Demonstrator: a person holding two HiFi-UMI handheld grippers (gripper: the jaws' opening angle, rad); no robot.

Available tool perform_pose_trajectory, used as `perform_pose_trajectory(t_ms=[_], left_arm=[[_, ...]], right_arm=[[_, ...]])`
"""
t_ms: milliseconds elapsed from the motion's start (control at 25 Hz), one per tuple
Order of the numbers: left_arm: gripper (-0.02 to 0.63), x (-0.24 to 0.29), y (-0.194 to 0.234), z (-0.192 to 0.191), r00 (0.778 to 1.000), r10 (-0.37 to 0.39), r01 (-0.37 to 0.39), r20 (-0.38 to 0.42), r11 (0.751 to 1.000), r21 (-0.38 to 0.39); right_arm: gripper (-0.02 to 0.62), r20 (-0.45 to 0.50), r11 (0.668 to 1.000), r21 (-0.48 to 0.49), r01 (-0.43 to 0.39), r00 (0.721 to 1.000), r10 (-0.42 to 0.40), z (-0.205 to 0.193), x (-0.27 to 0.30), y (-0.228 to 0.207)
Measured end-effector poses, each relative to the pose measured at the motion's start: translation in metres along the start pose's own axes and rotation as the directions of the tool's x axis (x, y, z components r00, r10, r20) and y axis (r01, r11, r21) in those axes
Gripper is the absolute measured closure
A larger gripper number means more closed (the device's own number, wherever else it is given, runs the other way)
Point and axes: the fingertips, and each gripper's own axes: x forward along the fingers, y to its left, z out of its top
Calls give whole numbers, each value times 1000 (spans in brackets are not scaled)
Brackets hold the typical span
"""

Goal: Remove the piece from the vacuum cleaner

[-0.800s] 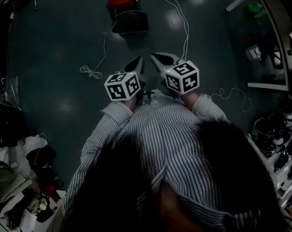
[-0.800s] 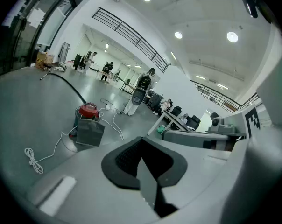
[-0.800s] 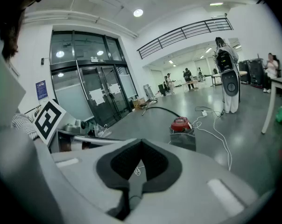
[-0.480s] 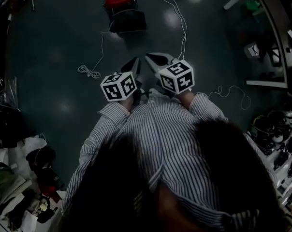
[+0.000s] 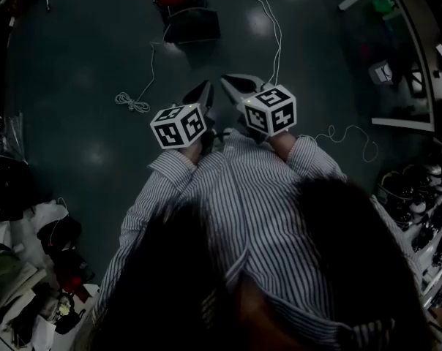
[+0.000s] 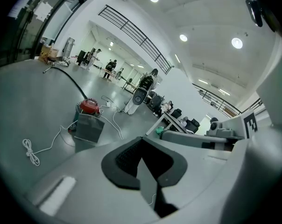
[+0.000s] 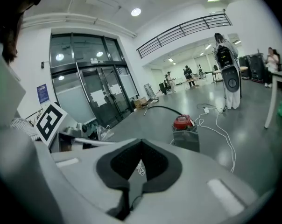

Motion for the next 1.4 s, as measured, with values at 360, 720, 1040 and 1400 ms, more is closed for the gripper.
perform_pose_trajectory(t_ms=[360, 720, 1040, 1400], left_arm=[[598, 21, 2, 1, 999, 41, -40, 21, 999, -25], [599, 65, 21, 8, 999, 41, -43, -24, 996, -76], [600, 134, 84, 76, 999, 6, -10, -50, 997, -81], [599, 203, 168, 174, 994, -28, 19, -110, 997, -77]], right_arm=[[594, 1, 1000, -5, -29, 1000, 29, 6, 0, -25], [594, -15, 999, 49, -21, 1000, 22, 14, 25, -68], [594, -34, 998, 56, 15, 999, -13, 64, 107, -124], [594, -61, 995, 41, 86, 995, -83, 145, 222, -169]])
